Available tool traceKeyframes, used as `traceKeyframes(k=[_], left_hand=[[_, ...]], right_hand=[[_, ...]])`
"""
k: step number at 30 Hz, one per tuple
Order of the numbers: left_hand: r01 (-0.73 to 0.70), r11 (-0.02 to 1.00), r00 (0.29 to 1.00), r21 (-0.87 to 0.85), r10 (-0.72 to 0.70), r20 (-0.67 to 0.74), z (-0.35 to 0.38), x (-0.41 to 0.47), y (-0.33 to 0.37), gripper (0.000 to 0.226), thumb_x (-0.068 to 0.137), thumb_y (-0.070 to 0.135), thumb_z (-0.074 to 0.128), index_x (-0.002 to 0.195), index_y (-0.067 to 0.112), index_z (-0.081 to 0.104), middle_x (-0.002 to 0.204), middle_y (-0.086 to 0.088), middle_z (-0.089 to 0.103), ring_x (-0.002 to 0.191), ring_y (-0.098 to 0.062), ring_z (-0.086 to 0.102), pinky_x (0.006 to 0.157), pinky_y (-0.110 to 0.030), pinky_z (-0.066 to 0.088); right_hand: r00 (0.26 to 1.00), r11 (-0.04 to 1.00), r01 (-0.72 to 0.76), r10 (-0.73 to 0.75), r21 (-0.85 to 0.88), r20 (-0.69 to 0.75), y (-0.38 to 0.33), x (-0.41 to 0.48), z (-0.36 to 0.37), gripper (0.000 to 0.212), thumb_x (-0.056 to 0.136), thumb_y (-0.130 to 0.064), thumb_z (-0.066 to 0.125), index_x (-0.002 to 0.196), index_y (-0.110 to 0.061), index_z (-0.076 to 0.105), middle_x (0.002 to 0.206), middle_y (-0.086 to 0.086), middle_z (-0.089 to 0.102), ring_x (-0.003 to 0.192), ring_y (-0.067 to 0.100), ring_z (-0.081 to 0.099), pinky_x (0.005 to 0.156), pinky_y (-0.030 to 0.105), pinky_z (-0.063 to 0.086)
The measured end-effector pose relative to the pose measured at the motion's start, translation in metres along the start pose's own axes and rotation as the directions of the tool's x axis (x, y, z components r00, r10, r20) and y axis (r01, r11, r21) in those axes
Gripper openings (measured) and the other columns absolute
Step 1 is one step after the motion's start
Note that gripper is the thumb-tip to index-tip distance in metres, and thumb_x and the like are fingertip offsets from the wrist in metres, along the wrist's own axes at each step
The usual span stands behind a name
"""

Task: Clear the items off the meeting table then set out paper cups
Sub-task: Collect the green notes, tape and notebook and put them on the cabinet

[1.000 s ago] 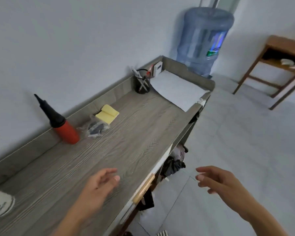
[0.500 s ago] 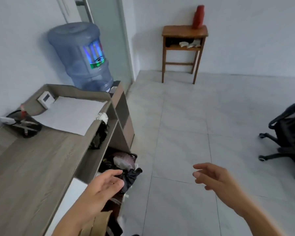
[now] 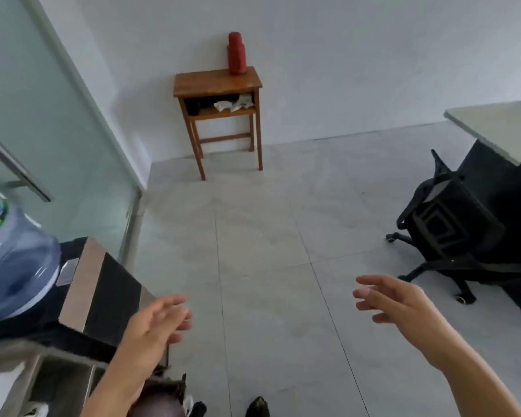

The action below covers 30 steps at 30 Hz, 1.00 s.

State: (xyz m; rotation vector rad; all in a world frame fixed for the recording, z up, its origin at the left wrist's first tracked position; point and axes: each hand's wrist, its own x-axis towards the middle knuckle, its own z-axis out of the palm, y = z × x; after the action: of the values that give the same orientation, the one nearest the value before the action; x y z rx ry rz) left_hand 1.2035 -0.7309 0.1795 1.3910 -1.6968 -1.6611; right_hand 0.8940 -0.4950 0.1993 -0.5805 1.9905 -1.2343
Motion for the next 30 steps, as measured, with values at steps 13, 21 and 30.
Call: traceKeyframes(k=[13,21,30], left_hand=[[-0.073,0.976,0.967,0.206,0.019,0.253,0.112,0.302,0.142,0.039,0.069,0.039,0.068,0.103,0.021,0.068,0.09,-0.006,0.077,0.086,-0.02,0.073,0.074,-0.034,0.053],[-0.166,0.961,0.975,0.222,0.125,0.185,0.18,0.482,0.259,0.014,0.09,0.015,0.064,0.101,0.022,0.068,0.089,-0.005,0.077,0.084,-0.017,0.073,0.072,-0.032,0.053],[-0.058,0.962,0.973,0.268,-0.006,0.232,0.262,0.671,0.314,0.012,0.09,0.014,0.065,0.101,0.018,0.068,0.087,-0.006,0.077,0.087,-0.024,0.072,0.067,-0.033,0.053]], right_hand=[[0.931,0.974,-0.146,0.195,0.175,-0.309,-0.012,0.217,-0.104,0.018,0.09,-0.026,0.065,0.107,-0.024,0.069,0.092,-0.004,0.078,0.082,0.012,0.074,0.074,0.036,0.055],[0.943,0.988,-0.106,0.134,0.109,-0.303,-0.082,0.445,-0.175,0.014,0.088,-0.025,0.068,0.102,-0.026,0.07,0.086,-0.003,0.078,0.08,0.011,0.074,0.073,0.033,0.055],[0.948,0.991,-0.1,0.121,0.087,-0.293,-0.148,0.643,-0.236,0.013,0.09,-0.025,0.066,0.102,-0.028,0.068,0.091,-0.002,0.078,0.081,0.01,0.074,0.08,0.039,0.056]])
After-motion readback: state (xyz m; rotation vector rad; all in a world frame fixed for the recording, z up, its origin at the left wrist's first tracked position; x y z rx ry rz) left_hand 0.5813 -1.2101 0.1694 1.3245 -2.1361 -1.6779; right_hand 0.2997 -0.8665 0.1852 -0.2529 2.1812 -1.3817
